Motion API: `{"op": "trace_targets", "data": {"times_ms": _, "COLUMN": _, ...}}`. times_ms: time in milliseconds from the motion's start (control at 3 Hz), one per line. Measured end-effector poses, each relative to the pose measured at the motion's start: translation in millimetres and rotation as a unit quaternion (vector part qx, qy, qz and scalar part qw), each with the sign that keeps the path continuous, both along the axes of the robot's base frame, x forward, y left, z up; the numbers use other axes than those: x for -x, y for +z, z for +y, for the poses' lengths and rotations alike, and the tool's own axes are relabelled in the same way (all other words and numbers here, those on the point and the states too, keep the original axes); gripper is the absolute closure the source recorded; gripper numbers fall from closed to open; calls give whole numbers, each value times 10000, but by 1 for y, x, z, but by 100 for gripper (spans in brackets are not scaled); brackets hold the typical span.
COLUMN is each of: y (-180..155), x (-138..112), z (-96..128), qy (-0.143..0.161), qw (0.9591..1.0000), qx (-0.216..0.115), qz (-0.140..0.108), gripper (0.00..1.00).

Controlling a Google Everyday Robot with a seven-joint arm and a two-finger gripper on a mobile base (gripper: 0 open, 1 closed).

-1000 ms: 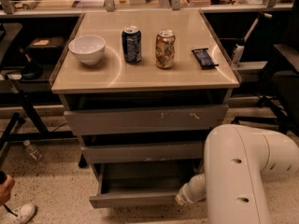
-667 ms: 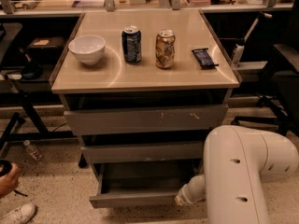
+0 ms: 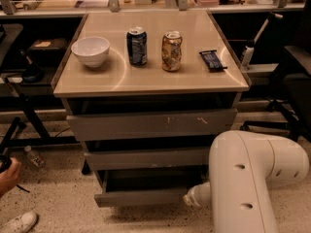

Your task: Close bottom drawer

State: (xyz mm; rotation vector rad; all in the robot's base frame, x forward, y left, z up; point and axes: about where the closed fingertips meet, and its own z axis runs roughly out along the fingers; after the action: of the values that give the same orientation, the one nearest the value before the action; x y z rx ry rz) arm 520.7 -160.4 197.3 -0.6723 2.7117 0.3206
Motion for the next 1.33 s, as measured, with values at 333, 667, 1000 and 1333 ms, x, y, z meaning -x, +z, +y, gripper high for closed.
{"op": "trace_targets", "data": {"times_ms": 333, "y": 10, "x": -17, "z": -4, "qy": -171, "qw": 9993, "qx": -90, "qz": -328, "gripper": 100}}
{"op": "trace_targets", "data": {"times_ms": 667, "y": 14, "x": -24, "z": -5, "qy": -240, "qw": 9986, "qx": -124, "qz": -458, "gripper": 100}}
{"op": "trace_targets", "data": {"times_ms": 1000, "y": 15, "x": -27, "z": -6, "qy": -272, "qw": 9982, "qx": -141, "qz": -521, "gripper": 100}}
{"op": "trace_targets", "data": {"times_ms": 1333, "y": 8, "x": -25, "z": -3, "qy": -240, "qw": 9987, "qx": -149, "qz": -422, "gripper": 100}}
